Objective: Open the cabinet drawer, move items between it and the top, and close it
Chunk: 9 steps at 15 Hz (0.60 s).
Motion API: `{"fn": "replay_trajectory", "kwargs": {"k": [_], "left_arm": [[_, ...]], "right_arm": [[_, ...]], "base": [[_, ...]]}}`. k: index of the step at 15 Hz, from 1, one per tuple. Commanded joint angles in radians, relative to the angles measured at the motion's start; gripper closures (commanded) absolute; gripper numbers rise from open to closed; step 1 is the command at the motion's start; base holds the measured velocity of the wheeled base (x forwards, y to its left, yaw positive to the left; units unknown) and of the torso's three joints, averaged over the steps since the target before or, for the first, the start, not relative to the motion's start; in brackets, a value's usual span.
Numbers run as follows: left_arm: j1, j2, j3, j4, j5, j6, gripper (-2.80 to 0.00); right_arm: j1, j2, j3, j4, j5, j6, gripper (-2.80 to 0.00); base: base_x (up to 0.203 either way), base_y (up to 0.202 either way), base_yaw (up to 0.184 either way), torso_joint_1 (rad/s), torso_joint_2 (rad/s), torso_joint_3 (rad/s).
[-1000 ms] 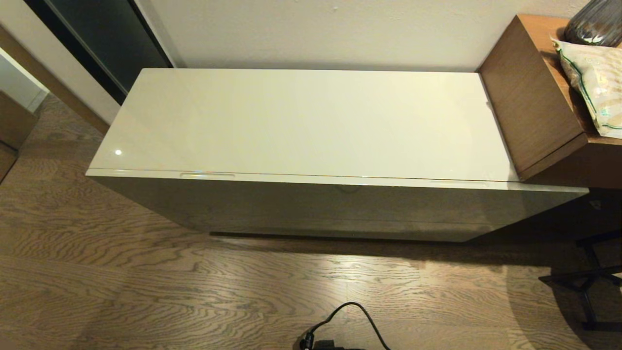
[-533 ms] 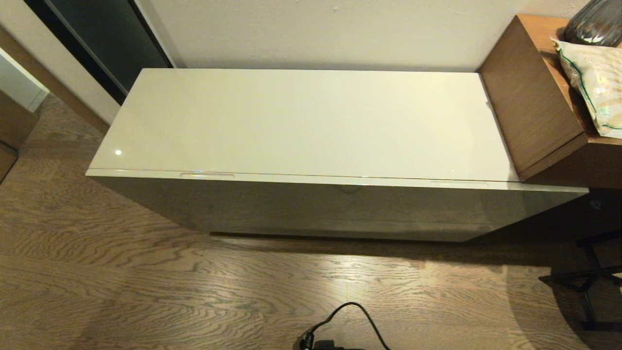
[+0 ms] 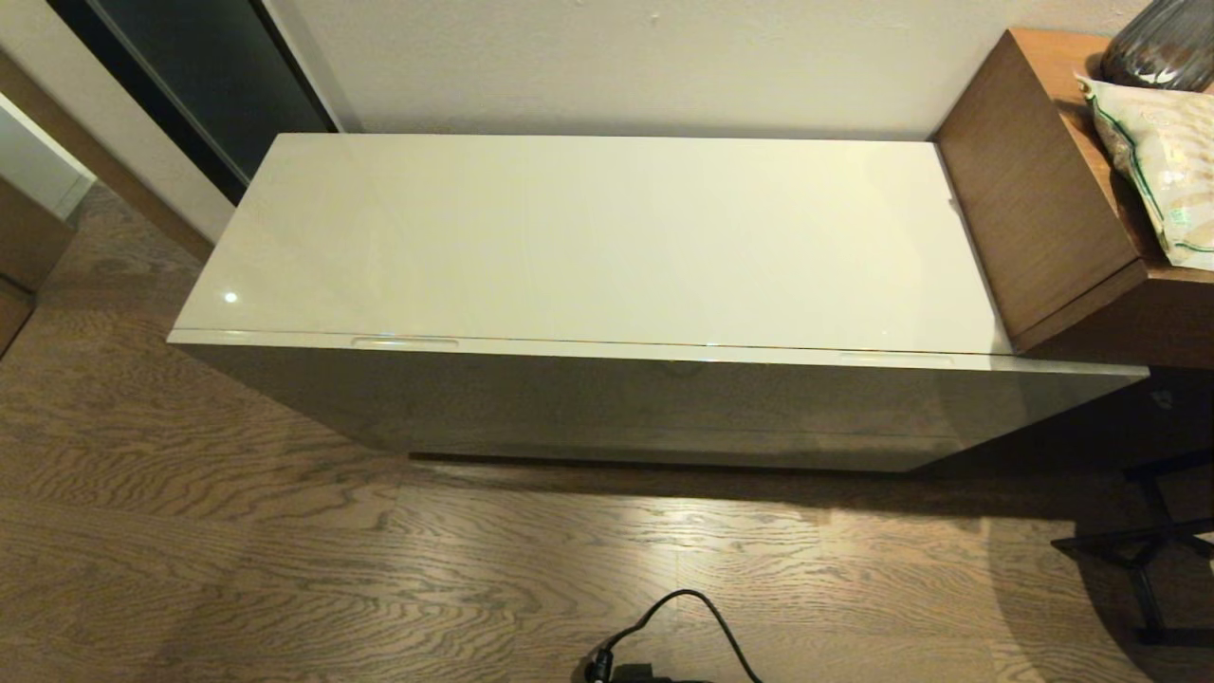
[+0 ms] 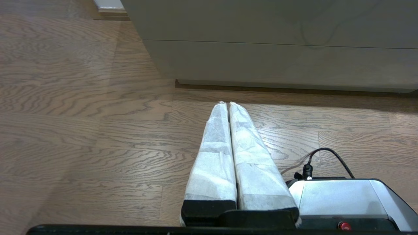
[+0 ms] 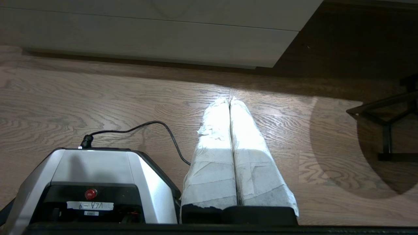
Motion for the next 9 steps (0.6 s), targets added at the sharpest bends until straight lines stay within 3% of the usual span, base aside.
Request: {"fn": "replay_trajectory", "kwargs": {"k": [1,9], "left_arm": [[0.000,0.002,0.000,0.000,0.000,0.000,0.00],[0.000,0.002,0.000,0.000,0.000,0.000,0.00]], "right_arm": [[0.000,0.000,-0.001,0.001,0.000,-0.002,0.00],[0.000,0.000,0.000,0.001,0.000,-0.001,0.00]], "base": [[0.000,0.000,0.000,0.000,0.00,0.000],[0.000,0.000,0.000,0.000,0.00,0.000]]}}
